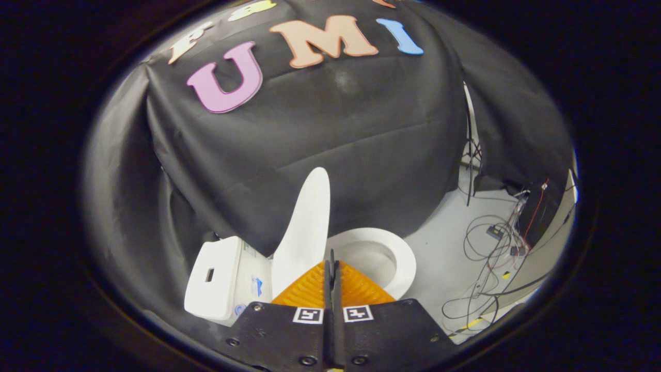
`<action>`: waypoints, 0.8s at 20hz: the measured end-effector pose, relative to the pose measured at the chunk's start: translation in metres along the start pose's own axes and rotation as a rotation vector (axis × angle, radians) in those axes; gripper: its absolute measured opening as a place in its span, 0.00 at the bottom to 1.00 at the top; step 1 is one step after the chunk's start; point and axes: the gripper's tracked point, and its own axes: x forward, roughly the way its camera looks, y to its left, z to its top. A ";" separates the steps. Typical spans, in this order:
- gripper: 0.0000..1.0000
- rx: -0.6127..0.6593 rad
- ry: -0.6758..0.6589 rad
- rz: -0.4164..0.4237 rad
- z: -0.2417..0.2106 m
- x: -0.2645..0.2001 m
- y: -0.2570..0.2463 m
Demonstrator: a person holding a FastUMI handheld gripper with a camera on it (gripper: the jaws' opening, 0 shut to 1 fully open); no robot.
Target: Open the toilet lid.
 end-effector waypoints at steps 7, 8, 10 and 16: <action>0.00 -0.084 -0.090 0.049 -0.016 0.000 0.003; 0.00 -0.101 -0.102 0.054 -0.019 0.002 0.002; 0.00 -0.141 -0.123 0.059 -0.027 0.003 0.003; 0.00 -0.240 -0.177 0.116 -0.029 0.000 0.011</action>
